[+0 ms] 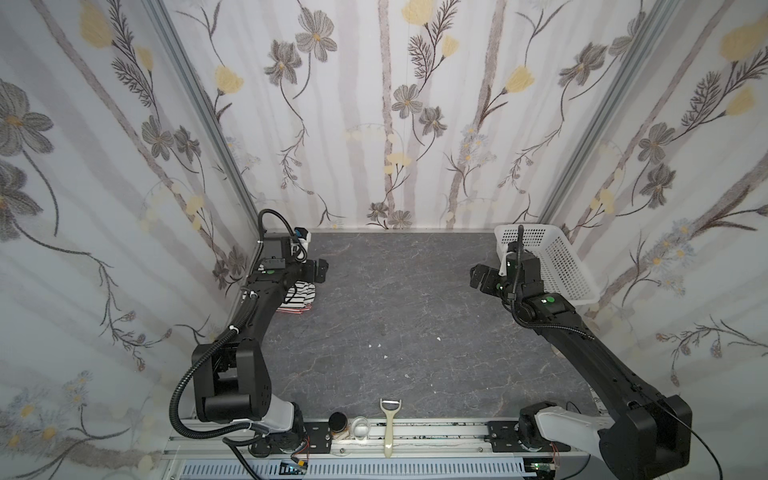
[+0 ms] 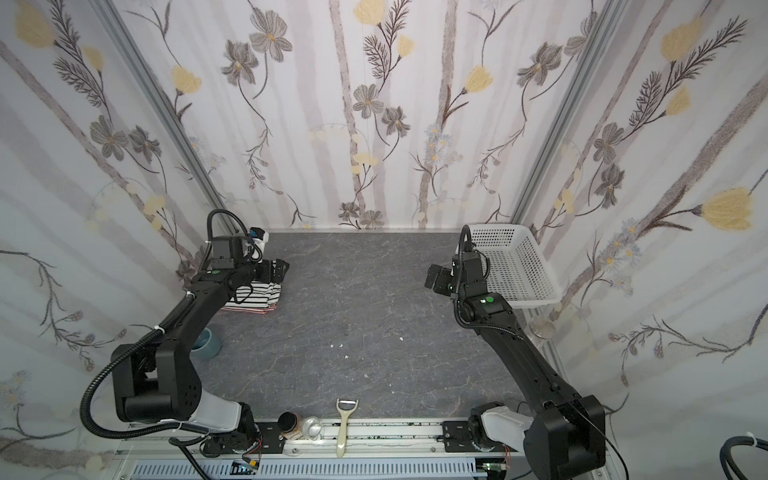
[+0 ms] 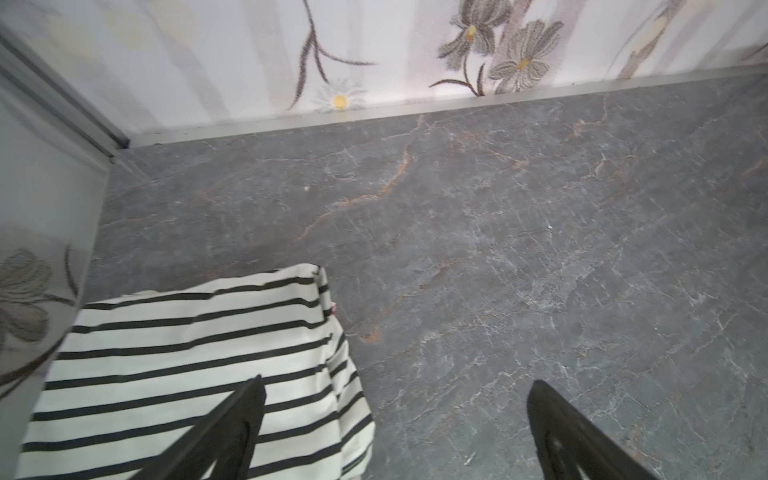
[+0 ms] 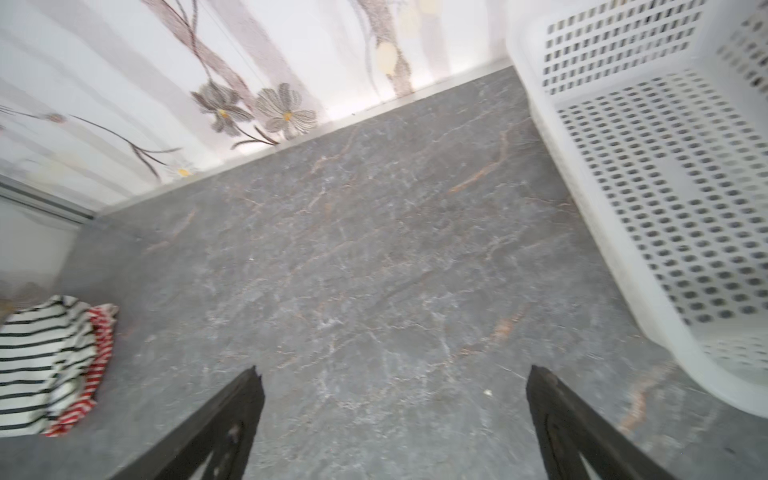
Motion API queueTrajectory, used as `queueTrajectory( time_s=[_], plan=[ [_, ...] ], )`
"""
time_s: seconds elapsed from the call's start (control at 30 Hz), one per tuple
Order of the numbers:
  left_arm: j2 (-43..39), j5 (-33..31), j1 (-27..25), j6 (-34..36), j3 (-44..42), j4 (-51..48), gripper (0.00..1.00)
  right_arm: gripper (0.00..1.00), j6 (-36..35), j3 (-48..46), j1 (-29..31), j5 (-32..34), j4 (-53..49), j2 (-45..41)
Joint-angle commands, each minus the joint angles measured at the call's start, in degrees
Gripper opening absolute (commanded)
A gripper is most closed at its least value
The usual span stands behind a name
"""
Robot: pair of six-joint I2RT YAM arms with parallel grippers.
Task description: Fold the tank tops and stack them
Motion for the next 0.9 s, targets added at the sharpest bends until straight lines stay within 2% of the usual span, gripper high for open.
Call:
queueTrajectory(
  time_s=[0.0, 0.07, 0.17, 0.3, 0.43, 0.5, 0.6, 0.77, 0.87],
  plan=[
    [0.39, -2.2, -2.19, -6.9, -5.32, 15.45, 1.0, 1.0, -10.11, -4.18, -2.16, 2.96, 6.75, -2.86],
    [1.22, -1.19, -2.71, -7.7, -9.28, 20.2, 1.0, 0.99, -13.24, -8.99, -2.41, 2.52, 13.24, -6.09],
    [0.09, -1.63, -3.08, -8.91, -18.09, 32.78, 1.0, 0.99, -15.77, -18.14, -3.09, 2.2, 25.3, -11.26],
    [1.02, -6.92, -3.4, -12.91, -26.39, 47.24, 1.0, 0.97, -19.05, -26.4, -4.31, 1.0, 36.68, -13.03],
    [1.07, -5.92, -3.54, -14.28, -29.09, 50.35, 1.0, 0.96, -17.56, -29.19, -7.27, -1.82, 42.12, -9.22],
    [0.64, -7.44, -4.03, -14.23, -31.51, 53.05, 1.0, 0.95, -17.42, -28.07, -9.23, -1.91, 41.17, -7.04],
    [0.31, -7.94, -4.16, -14.25, -38.5, 64.27, 1.0, 0.95, -16.84, -29.68, -12.64, -3.38, 45.89, -4.77],
    [-1.44, -9.02, -4.01, -14.98, -40.82, 66.85, 1.0, 0.95, -19.68, -32.34, -15.83, -4.41, 55.92, -0.41],
    [-1.79, -6.16, -1.78, -16.69, -41.79, 68.64, 1.0, 0.95, -21.39, -33.01, -17.53, -6.48, 60.74, 2.39]
  ],
)
